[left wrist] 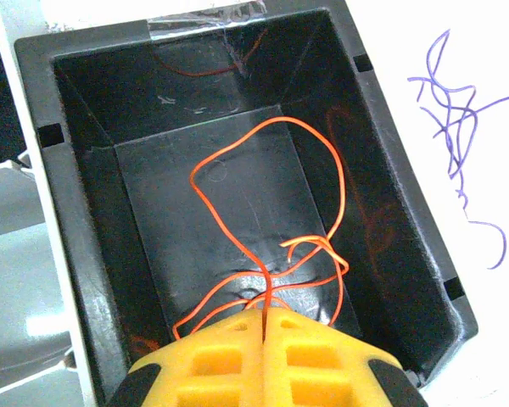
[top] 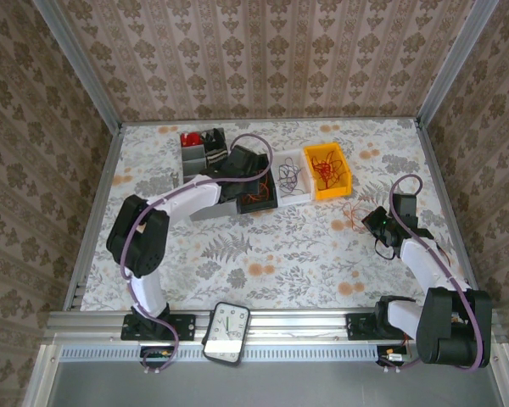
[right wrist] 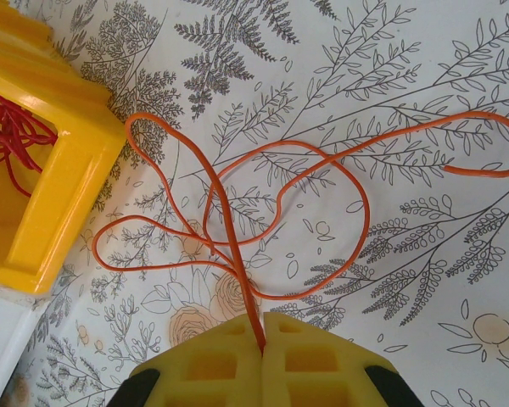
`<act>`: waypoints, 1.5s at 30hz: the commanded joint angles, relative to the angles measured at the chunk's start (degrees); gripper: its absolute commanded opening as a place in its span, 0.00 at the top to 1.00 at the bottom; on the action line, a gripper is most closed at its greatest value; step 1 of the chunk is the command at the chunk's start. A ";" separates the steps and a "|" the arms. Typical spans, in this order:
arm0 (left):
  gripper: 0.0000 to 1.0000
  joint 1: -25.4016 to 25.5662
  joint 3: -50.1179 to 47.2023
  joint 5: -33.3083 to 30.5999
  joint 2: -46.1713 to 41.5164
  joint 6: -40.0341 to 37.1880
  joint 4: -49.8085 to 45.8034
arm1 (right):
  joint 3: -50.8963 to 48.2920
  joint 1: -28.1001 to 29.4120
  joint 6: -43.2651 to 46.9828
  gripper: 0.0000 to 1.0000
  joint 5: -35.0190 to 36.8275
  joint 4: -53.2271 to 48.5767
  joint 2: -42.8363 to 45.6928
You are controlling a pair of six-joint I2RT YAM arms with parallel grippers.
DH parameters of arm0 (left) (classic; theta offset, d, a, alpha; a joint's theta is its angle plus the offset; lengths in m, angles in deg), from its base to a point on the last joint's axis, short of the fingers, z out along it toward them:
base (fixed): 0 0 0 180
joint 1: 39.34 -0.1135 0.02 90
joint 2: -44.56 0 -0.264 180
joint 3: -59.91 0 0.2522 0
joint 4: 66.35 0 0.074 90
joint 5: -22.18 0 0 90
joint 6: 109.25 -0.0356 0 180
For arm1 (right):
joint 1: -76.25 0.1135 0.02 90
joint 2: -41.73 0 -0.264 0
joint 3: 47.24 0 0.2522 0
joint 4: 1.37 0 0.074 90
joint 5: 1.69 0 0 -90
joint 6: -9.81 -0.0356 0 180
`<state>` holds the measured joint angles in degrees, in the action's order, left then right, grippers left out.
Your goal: Untangle the cables
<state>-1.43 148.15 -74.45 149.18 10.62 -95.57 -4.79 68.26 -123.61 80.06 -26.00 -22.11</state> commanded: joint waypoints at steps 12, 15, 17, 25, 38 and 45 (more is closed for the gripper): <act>0.38 -0.46 12.07 -4.14 7.81 -4.29 -0.11 | 0.48 0.38 1.60 0.98 -2.46 -0.93 0.10; 0.24 -1.23 13.18 -5.34 6.12 -4.62 0.94 | 0.99 0.64 1.84 0.98 -2.47 -1.06 0.45; 0.18 -2.02 12.70 -6.63 3.83 -4.55 2.02 | 1.99 1.23 2.15 0.98 -2.55 -1.45 0.85; 0.09 -7.06 4.22 -12.53 -6.84 -1.68 4.04 | 10.14 7.22 4.52 0.98 1.67 -5.66 5.53; 0.09 -9.89 -15.63 -22.55 -23.11 6.60 6.70 | 35.81 22.42 8.09 0.97 2.84 -4.32 2.33; 0.09 -12.82 -19.91 -23.29 -28.29 7.72 6.24 | 47.63 27.67 5.29 0.97 -4.15 1.23 -11.36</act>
<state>-12.57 129.33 -95.63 123.32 16.35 -89.85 39.56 93.99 -117.67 80.16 -27.51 -29.21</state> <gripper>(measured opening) 0.907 0.066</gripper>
